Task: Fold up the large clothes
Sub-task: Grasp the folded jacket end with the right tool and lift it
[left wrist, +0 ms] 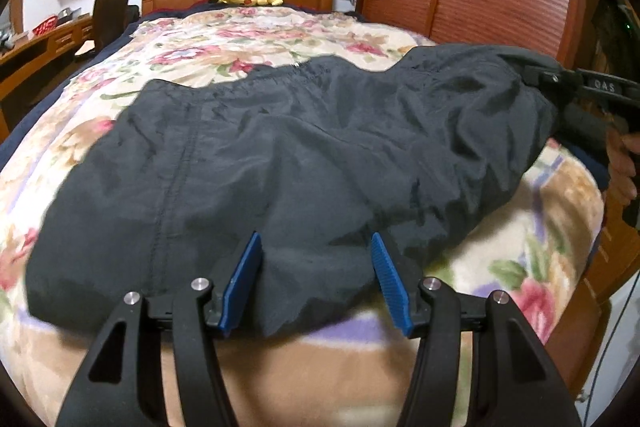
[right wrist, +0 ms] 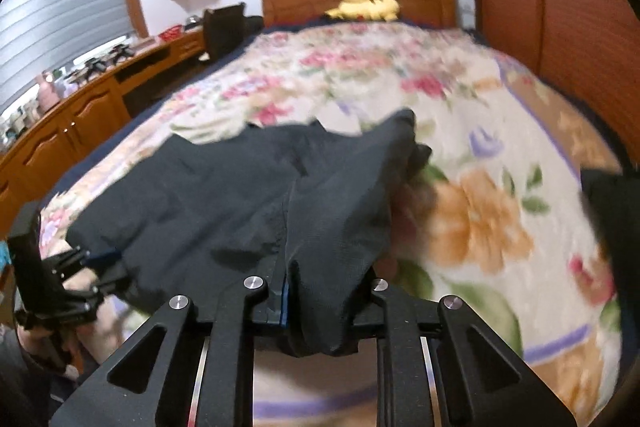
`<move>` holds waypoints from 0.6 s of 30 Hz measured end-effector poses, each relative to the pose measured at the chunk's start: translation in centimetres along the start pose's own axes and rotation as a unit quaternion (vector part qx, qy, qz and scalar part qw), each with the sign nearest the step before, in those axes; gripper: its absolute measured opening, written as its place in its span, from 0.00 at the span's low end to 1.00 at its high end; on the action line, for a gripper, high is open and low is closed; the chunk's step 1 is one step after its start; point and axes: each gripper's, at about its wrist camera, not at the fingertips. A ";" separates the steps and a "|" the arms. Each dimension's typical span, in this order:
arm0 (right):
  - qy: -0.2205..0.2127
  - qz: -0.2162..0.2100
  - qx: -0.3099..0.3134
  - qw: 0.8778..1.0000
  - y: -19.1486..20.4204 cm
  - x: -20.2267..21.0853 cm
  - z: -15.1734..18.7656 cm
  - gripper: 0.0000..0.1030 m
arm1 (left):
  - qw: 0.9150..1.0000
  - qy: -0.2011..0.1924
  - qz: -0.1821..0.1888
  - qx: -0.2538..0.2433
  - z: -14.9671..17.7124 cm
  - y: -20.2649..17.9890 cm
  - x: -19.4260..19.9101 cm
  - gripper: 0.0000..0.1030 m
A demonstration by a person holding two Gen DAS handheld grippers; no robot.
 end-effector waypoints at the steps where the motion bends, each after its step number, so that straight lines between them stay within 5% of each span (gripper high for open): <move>1: -0.003 0.000 0.008 1.000 0.7 0.0 -0.5 0.15 | 1.000 -0.007 -0.002 0.003 0.0 0.4 0.8 0.55; 8: -0.015 -0.018 0.098 0.995 9.1 -0.9 -4.5 0.13 | 0.999 -0.033 -0.028 0.025 1.2 4.7 5.4 0.55; 18: -0.011 -0.100 0.165 0.981 22.6 -5.6 -6.0 0.09 | 0.995 -0.031 -0.074 0.060 4.6 10.8 10.2 0.55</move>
Point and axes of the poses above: each gripper's, at about its wrist camera, not at the fingertips, and x roughly against the way its jaws point, y to its left, z to its underside, and after that the axes turned 4 degrees about -z, right-handed
